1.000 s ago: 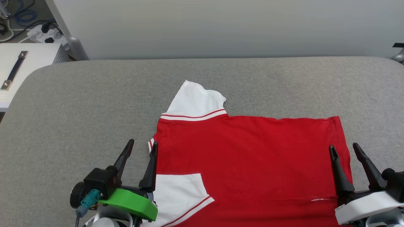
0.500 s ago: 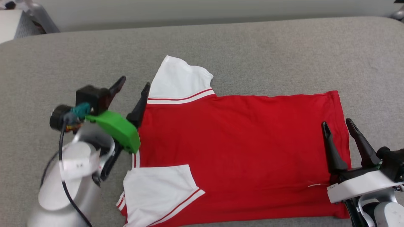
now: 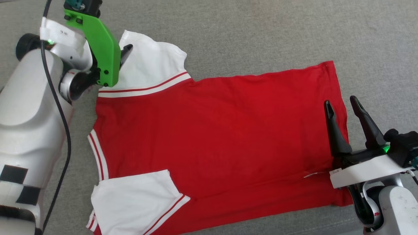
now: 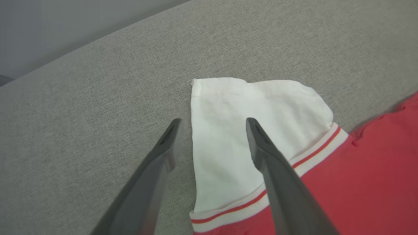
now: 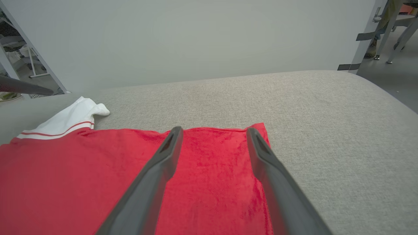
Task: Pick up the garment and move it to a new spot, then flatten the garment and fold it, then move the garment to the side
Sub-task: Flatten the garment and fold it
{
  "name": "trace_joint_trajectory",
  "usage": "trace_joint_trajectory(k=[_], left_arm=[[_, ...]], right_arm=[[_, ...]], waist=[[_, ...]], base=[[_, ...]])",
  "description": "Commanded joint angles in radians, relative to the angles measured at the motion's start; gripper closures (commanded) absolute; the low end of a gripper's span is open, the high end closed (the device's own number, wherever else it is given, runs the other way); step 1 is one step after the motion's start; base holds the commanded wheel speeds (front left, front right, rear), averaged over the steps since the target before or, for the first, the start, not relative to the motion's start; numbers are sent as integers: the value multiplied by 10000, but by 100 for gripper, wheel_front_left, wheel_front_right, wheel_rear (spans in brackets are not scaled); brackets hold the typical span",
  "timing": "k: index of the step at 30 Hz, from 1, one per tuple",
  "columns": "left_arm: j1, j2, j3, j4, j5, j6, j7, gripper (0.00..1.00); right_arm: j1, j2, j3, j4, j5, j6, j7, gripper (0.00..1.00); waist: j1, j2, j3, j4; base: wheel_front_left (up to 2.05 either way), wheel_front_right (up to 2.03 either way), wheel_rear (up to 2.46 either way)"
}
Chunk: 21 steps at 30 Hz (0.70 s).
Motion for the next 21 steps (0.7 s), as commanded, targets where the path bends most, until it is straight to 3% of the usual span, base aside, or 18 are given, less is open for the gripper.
trace_joint_trajectory(k=[1, 9, 18, 19, 20, 21], left_arm=[[-351, 139, -48, 265, -123, -28, 206, 0], [-1431, 357, -360, 1612, -183, -19, 162, 0], [-1768, 182, -693, 2841, -116, -22, 15, 0], [-1742, 125, -756, 2953, -199, -23, 193, 60], [-1717, 79, -804, 3023, -280, -24, 347, 100], [-1683, 23, -880, 3053, -391, -26, 528, 100]], right_arm=[[-206, 50, 35, -4, -14, -7, -79, 0], [-473, 258, 286, -71, -80, -7, -150, 0], [-558, 313, 381, -27, -70, -7, -240, 0], [-558, 308, 377, -13, -70, -7, -244, 0], [-562, 301, 366, -1, -70, -7, -244, 0], [-573, 292, 348, 12, -72, -7, -241, 0]], waist=[[-1, 0, 605, -564], [-1, 0, 1097, -911], [-1, 0, 1349, -981], [-1, 0, 1346, -967], [-1, 0, 1340, -952], [-1, 0, 1332, -931]], base=[[0, 0, 0], [0, 0, 0], [0, 0, 0], [0, 0, 0], [0, 0, 0], [0, 0, 0]])
